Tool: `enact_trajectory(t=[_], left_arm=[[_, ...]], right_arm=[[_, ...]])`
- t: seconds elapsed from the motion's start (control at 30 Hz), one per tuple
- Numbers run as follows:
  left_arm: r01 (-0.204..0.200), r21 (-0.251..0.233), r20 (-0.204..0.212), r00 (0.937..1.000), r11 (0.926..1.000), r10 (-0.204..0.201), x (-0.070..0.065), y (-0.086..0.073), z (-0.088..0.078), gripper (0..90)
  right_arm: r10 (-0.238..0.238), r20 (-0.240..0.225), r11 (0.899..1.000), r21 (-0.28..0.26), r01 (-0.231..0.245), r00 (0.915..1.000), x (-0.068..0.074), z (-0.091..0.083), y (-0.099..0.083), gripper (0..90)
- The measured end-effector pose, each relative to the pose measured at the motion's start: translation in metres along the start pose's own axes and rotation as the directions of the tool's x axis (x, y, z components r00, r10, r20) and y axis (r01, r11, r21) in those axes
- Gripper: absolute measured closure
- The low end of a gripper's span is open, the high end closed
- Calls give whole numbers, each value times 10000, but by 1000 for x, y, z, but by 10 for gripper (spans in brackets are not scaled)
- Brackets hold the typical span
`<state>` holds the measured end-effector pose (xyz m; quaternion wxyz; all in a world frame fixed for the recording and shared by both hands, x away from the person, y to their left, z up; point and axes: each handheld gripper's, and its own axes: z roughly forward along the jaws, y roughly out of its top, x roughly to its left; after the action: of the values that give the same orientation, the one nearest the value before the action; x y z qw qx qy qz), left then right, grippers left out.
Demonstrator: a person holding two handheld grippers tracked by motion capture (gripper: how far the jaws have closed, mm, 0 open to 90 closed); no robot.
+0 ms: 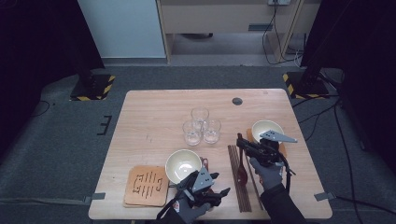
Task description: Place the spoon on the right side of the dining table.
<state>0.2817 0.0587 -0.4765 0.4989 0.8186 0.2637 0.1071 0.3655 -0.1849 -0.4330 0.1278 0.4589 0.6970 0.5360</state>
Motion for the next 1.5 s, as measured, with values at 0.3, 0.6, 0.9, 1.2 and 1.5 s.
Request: enact_trajectory(t=[0.3, 0.6, 0.9, 1.2, 1.5], left_arm=[[339, -756, -297, 9989, 9966, -362, 16, 13, -21, 349], [676, -1302, -932, 9924, 9892, -800, 38, 20, -45, 348], [1026, -1635, -1702, 9767, 9812, -1305, 63, 18, -67, 347], [1370, -1755, -2528, 9508, 9749, -1792, 88, 7, -89, 347], [1630, -1738, -3372, 9167, 9712, -2142, 110, -10, -108, 346]], right_arm=[[10, 145, 9999, -112, -8, 9999, -1, -1, 1, 843], [1, 262, 9996, -288, 6, 9997, -2, -3, 4, 844], [-38, 359, 9989, -467, 55, 9993, -1, -3, 7, 844], [-71, 411, 9981, -612, 96, 9991, 0, -4, 11, 844], [-125, 461, 9974, -705, 158, 9989, 1, -2, 14, 844]])
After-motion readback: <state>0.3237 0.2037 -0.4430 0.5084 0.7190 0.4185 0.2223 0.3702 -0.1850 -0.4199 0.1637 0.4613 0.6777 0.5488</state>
